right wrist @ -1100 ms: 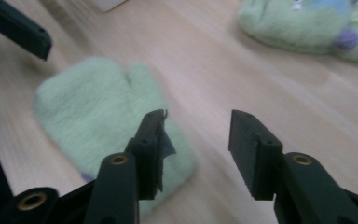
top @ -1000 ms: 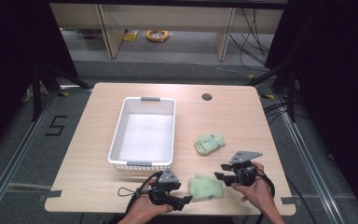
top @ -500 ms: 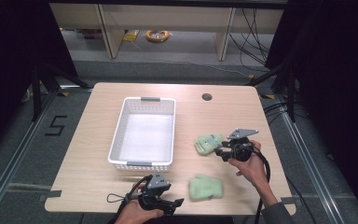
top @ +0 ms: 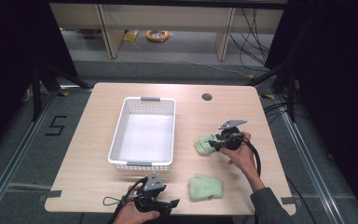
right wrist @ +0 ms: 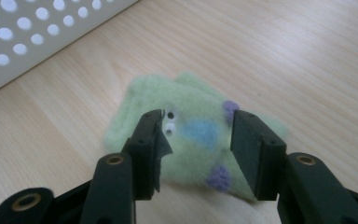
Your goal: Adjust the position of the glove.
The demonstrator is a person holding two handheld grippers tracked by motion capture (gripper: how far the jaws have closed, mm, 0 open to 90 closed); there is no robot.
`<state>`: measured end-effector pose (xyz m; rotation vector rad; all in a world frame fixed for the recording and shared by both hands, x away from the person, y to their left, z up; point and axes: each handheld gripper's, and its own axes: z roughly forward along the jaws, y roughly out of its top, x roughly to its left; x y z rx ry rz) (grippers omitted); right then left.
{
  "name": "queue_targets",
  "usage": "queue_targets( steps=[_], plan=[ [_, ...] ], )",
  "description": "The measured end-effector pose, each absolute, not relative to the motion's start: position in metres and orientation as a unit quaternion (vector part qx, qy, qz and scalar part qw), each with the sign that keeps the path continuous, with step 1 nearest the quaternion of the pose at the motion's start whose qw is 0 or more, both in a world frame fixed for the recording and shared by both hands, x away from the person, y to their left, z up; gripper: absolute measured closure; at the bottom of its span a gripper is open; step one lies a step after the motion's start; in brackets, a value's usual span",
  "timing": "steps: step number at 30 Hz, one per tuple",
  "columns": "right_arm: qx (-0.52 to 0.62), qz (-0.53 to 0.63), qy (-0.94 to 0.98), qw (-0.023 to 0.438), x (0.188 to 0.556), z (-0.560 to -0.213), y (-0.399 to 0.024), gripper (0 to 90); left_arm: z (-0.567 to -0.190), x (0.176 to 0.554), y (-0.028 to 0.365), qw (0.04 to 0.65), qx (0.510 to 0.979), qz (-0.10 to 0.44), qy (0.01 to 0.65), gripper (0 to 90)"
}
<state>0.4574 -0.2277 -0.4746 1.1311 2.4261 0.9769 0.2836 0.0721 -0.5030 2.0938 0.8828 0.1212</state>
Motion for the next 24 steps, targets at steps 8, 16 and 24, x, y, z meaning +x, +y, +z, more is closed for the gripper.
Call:
queue_targets(
  steps=[8, 16, 24],
  plan=[
    [0.405, 0.315, 0.849, 0.131, 0.466, -0.487, -0.222, 56.4, -0.503, 0.282, 0.071, 0.433, 0.824, 0.047, 0.362, 27.3],
    [0.414, 0.313, 0.846, 0.124, 0.467, -0.495, -0.221, 60.7, -0.507, 0.283, 0.071, 0.427, 0.831, 0.044, 0.353, 27.2],
    [0.421, 0.34, 0.833, 0.116, 0.467, -0.501, -0.227, 72.4, -0.508, 0.283, 0.071, 0.427, 0.828, 0.041, 0.36, 27.5]
  ],
)
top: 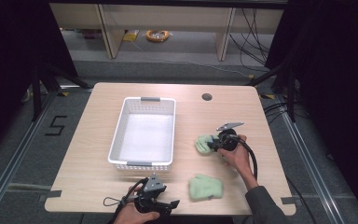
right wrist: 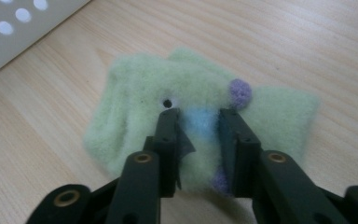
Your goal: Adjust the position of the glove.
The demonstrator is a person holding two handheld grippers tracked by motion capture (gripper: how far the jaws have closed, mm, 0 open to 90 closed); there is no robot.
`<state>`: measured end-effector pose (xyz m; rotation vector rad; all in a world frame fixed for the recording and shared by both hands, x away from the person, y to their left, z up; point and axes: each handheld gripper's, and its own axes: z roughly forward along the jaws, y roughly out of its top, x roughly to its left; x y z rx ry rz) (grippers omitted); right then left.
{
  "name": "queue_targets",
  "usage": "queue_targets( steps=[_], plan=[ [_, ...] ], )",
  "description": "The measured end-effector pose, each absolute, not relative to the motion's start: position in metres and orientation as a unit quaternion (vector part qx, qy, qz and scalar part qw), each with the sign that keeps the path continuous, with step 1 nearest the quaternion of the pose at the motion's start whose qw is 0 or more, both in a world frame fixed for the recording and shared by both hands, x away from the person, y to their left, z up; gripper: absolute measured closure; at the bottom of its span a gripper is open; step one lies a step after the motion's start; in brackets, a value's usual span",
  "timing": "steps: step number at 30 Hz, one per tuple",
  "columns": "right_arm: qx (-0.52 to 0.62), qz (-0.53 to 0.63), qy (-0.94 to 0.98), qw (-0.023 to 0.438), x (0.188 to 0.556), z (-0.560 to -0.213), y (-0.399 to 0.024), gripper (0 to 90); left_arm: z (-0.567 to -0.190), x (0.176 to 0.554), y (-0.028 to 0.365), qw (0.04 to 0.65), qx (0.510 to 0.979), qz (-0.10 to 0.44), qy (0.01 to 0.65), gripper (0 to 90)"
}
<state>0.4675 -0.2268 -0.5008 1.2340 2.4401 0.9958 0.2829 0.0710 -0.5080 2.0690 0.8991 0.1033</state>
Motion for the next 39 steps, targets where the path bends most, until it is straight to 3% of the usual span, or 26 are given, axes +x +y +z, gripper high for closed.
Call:
queue_targets(
  steps=[10, 29, 39],
  plan=[
    [0.436, 0.353, 0.82, 0.109, 0.465, -0.5, -0.229, 83.4, -0.508, 0.283, 0.072, 0.424, 0.831, 0.043, 0.358, 27.7],
    [0.412, 0.416, 0.802, 0.117, 0.433, -0.458, -0.232, 83.9, -0.507, 0.284, 0.074, 0.434, 0.822, 0.043, 0.368, 27.7],
    [0.396, 0.442, 0.8, 0.083, 0.389, -0.446, -0.229, 83.8, -0.507, 0.285, 0.077, 0.426, 0.826, 0.041, 0.367, 27.7]
  ],
)
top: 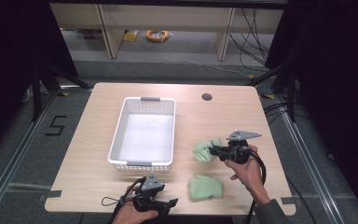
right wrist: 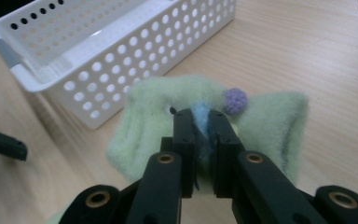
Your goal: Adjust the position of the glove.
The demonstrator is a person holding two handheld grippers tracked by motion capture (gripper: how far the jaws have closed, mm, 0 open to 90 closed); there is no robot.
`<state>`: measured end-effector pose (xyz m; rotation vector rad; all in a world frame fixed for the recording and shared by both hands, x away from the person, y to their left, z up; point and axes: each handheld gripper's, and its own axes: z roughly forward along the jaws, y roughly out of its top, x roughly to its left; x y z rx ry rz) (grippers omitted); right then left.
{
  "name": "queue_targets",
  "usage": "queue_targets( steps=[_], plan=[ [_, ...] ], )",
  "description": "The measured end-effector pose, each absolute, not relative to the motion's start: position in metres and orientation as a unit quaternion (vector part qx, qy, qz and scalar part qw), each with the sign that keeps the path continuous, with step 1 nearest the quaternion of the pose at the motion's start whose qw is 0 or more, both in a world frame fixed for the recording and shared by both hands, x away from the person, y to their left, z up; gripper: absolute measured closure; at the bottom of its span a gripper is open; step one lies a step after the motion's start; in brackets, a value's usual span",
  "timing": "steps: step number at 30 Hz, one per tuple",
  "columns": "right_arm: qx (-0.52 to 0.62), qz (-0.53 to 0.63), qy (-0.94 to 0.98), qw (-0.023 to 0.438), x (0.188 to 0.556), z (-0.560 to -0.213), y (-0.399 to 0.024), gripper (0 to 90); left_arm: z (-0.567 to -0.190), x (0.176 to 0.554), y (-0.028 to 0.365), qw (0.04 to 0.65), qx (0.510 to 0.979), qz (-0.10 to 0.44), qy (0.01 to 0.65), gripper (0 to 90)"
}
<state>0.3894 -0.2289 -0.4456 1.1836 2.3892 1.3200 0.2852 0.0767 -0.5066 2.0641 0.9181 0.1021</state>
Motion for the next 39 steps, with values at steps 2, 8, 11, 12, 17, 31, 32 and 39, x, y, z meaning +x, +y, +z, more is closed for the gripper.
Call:
queue_targets(
  steps=[2, 8, 11, 12, 17, 31, 32, 39],
  plan=[
    [0.384, 0.446, 0.803, 0.09, 0.381, -0.446, -0.231, 83.7, -0.506, 0.285, 0.076, 0.428, 0.826, 0.045, 0.363, 27.7],
    [0.389, 0.453, 0.799, 0.075, 0.357, -0.444, -0.231, 83.7, -0.507, 0.286, 0.077, 0.427, 0.827, 0.042, 0.363, 27.7],
    [0.36, 0.459, 0.808, 0.079, 0.35, -0.446, -0.23, 83.6, -0.508, 0.285, 0.075, 0.432, 0.821, 0.043, 0.37, 27.6],
    [0.36, 0.459, 0.808, 0.079, 0.35, -0.446, -0.23, 83.6, -0.508, 0.285, 0.075, 0.432, 0.821, 0.043, 0.37, 27.7],
    [0.37, 0.453, 0.807, 0.076, 0.334, -0.446, -0.226, 83.4, -0.508, 0.285, 0.075, 0.432, 0.821, 0.045, 0.371, 27.7],
    [0.364, 0.454, 0.811, 0.065, 0.305, -0.459, -0.226, 83.0, -0.509, 0.285, 0.075, 0.426, 0.826, 0.045, 0.367, 27.9],
    [0.364, 0.454, 0.811, 0.065, 0.305, -0.459, -0.226, 83.0, -0.509, 0.286, 0.076, 0.422, 0.83, 0.046, 0.363, 27.9],
    [0.383, 0.441, 0.81, 0.048, 0.299, -0.468, -0.22, 82.2, -0.509, 0.284, 0.073, 0.431, 0.821, 0.043, 0.372, 28.3]
  ],
)
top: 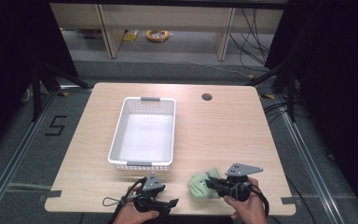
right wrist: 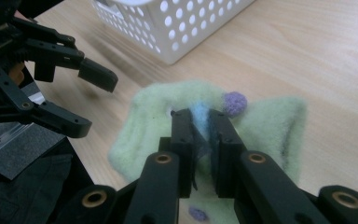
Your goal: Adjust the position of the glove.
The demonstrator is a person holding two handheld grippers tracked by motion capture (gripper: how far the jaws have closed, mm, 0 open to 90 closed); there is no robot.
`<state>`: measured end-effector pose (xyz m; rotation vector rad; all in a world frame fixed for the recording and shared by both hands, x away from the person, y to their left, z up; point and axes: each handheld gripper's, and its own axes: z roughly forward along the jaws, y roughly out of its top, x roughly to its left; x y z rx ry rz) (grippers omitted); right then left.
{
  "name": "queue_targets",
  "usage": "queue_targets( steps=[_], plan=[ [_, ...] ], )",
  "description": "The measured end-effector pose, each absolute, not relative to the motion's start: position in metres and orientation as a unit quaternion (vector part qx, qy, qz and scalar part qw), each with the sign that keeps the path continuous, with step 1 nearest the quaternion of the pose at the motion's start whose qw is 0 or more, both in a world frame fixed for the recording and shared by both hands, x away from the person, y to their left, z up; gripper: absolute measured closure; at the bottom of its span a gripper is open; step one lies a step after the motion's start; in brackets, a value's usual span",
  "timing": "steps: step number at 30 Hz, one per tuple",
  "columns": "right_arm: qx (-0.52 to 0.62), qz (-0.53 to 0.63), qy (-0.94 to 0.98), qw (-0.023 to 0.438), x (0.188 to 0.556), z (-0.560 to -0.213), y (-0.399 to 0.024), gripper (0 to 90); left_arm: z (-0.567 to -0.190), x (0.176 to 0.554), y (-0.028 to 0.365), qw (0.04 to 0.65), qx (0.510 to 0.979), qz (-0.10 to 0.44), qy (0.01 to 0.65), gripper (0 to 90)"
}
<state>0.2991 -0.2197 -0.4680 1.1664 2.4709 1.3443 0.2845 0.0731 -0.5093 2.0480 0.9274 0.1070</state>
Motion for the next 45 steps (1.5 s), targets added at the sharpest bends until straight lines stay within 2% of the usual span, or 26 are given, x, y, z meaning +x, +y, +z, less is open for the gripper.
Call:
queue_targets(
  steps=[2, 3, 4, 6, 7, 9, 19, 22, 30, 32, 37, 39, 40, 42, 44, 45],
  plan=[
    [0.372, 0.443, 0.814, 0.054, 0.301, -0.47, -0.22, 82.0, -0.51, 0.285, 0.074, 0.426, 0.827, 0.045, 0.365, 28.5],
    [0.395, 0.435, 0.808, 0.041, 0.298, -0.471, -0.218, 81.9, -0.51, 0.284, 0.074, 0.425, 0.827, 0.045, 0.364, 28.7],
    [0.379, 0.435, 0.814, 0.06, 0.3, -0.473, -0.219, 81.6, -0.51, 0.285, 0.074, 0.421, 0.831, 0.045, 0.36, 28.8],
    [0.382, 0.427, 0.818, 0.055, 0.301, -0.476, -0.218, 80.9, -0.51, 0.283, 0.071, 0.43, 0.823, 0.04, 0.37, 30.0],
    [0.383, 0.428, 0.817, 0.046, 0.301, -0.478, -0.217, 80.4, -0.509, 0.284, 0.074, 0.42, 0.835, 0.039, 0.354, 31.3],
    [0.383, 0.423, 0.819, 0.058, 0.302, -0.479, -0.218, 78.8, -0.509, 0.283, 0.07, 0.435, 0.822, 0.033, 0.367, 34.1],
    [0.394, 0.416, 0.819, 0.032, 0.301, -0.482, -0.217, 71.9, -0.498, 0.29, 0.053, 0.46, 0.821, 0.033, 0.336, 44.2],
    [0.384, 0.417, 0.823, 0.043, 0.303, -0.482, -0.219, 69.6, -0.495, 0.298, 0.045, 0.463, 0.819, 0.023, 0.339, 46.9],
    [0.394, 0.415, 0.819, 0.038, 0.3, -0.481, -0.22, 63.3, -0.496, 0.31, 0.035, 0.462, 0.825, 0.007, 0.326, 52.6],
    [0.378, 0.418, 0.824, 0.053, 0.302, -0.482, -0.223, 63.1, -0.496, 0.309, 0.034, 0.46, 0.823, 0.004, 0.334, 53.4],
    [0.372, 0.41, 0.831, 0.053, 0.301, -0.48, -0.225, 62.6, -0.497, 0.312, 0.031, 0.464, 0.825, -0.003, 0.324, 60.7],
    [0.37, 0.402, 0.836, 0.051, 0.3, -0.482, -0.224, 65.8, -0.498, 0.313, 0.031, 0.459, 0.827, -0.002, 0.324, 67.4],
    [0.376, 0.398, 0.836, 0.04, 0.298, -0.483, -0.222, 70.1, -0.498, 0.314, 0.03, 0.46, 0.831, 0.003, 0.314, 71.7],
    [0.355, 0.395, 0.846, 0.049, 0.299, -0.483, -0.223, 78.8, -0.497, 0.313, 0.028, 0.461, 0.829, 0.011, 0.317, 79.9],
    [0.352, 0.396, 0.847, 0.051, 0.298, -0.48, -0.223, 84.9, -0.494, 0.313, 0.027, 0.462, 0.832, 0.018, 0.305, 82.4],
    [0.352, 0.396, 0.847, 0.051, 0.298, -0.48, -0.223, 84.9, -0.492, 0.314, 0.027, 0.463, 0.832, 0.016, 0.306, 82.4]
  ],
)
